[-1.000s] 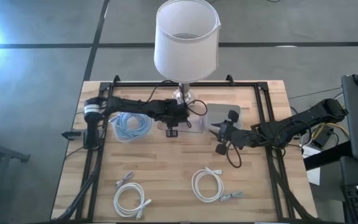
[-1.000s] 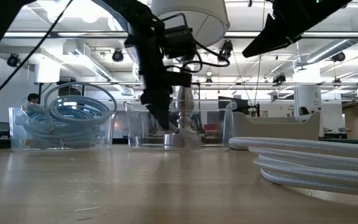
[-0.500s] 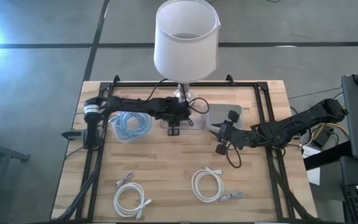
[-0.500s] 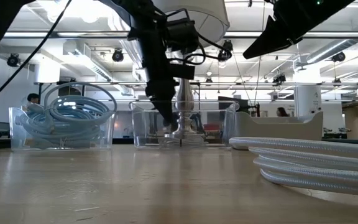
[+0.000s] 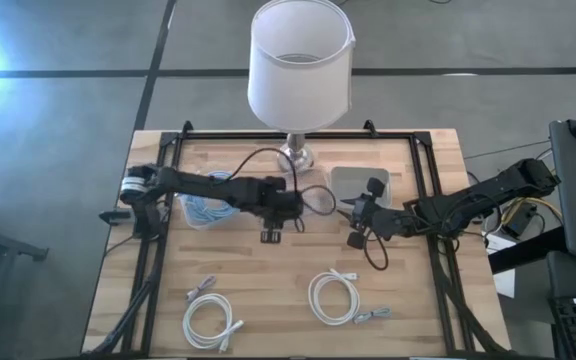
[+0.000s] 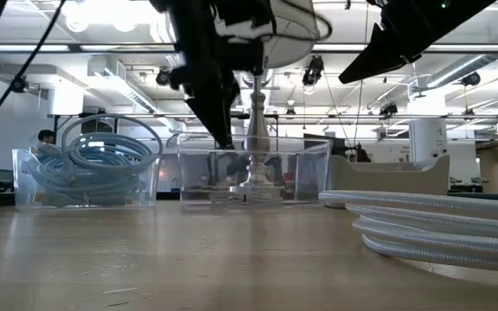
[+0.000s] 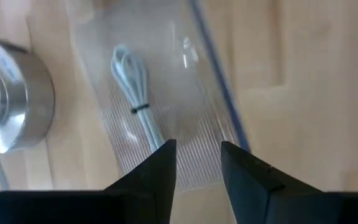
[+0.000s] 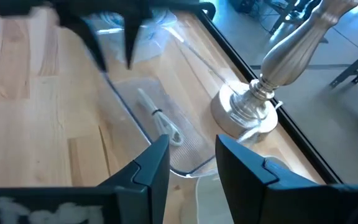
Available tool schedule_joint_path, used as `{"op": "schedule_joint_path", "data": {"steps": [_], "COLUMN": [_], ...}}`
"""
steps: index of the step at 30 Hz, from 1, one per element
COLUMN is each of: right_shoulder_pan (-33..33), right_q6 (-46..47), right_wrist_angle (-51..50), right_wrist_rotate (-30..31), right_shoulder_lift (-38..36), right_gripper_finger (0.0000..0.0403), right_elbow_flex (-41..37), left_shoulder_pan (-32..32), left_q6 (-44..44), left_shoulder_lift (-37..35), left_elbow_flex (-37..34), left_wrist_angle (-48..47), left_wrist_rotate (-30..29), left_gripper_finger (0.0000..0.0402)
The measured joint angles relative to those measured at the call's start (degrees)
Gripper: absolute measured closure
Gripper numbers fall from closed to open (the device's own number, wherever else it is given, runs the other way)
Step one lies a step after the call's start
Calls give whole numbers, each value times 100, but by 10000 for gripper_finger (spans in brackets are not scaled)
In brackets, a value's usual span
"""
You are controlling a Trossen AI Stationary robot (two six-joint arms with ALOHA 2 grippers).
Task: Pick & Place USB Port
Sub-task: Put the purple usb cable into the transparent bin
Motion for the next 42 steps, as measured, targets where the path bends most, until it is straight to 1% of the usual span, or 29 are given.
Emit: {"op": "schedule_joint_path", "data": {"steps": [3,7,9,11,14,20,24,28,30,34,42], "right_shoulder_pan": [0,0,-2,0,0,-2,-4,-4,-2,-2,-2], "right_q6": [24,28,37,41,40,36,-72,-71,34,171,4], "right_wrist_angle": [0,1,5,3,0,3,5,9,9,3,3], "right_wrist_rotate": [0,-2,0,-2,0,0,2,2,2,4,5], "right_shoulder_lift": [0,0,0,0,0,0,0,0,0,0,0], "right_gripper_finger": [280,280,280,280,280,280,280,280,280,280,280], "right_elbow_flex": [-4,-4,-4,-4,-4,-4,-4,-4,-4,-39,-76], "left_shoulder_pan": [-324,-718,-903,-1088,-1332,-1531,-1525,-1547,-1605,-1735,-1882], "left_q6": [-110,-356,-509,-757,-1352,-2594,-3466,-3994,-4232,-4415,-4740], "left_shoulder_lift": [-221,-603,-835,-1045,-1286,-1432,-1364,-1312,-1312,-1318,-1318], "left_elbow_flex": [-2,-2,-2,-2,-85,-579,-1178,-1880,-2236,-2787,-3270], "left_wrist_angle": [-14,-308,-642,-974,-1373,-1985,-2132,-2037,-1933,-1788,-658], "left_wrist_rotate": [-157,-743,-731,-581,-141,1544,2340,3334,3546,3588,3542], "left_gripper_finger": [271,274,275,276,275,273,258,239,232,225,225]}}
